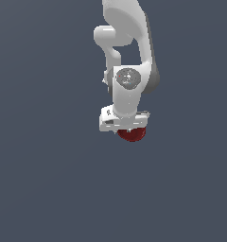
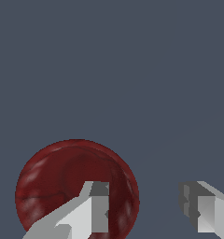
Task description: Pick up the object and move it to a goal position.
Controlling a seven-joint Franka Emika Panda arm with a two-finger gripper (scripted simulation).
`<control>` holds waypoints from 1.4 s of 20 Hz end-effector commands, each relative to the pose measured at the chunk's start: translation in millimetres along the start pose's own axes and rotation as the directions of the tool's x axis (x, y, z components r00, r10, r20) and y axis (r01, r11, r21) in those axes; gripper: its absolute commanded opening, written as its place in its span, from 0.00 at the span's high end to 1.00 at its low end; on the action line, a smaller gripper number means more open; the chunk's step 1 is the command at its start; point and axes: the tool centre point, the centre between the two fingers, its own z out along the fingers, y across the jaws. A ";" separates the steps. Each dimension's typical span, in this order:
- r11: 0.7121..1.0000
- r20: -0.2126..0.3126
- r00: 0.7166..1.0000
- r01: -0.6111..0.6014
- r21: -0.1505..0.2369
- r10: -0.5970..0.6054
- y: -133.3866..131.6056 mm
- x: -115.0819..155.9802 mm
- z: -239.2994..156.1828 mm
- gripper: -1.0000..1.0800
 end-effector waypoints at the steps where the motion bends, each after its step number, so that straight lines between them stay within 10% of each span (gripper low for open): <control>1: 1.000 -0.007 1.000 0.009 0.004 -0.009 -6.9 1.1 -3.6 0.38; 28: 0.999 0.034 0.999 -0.017 -0.029 0.018 -53.7 3.8 7.0 0.38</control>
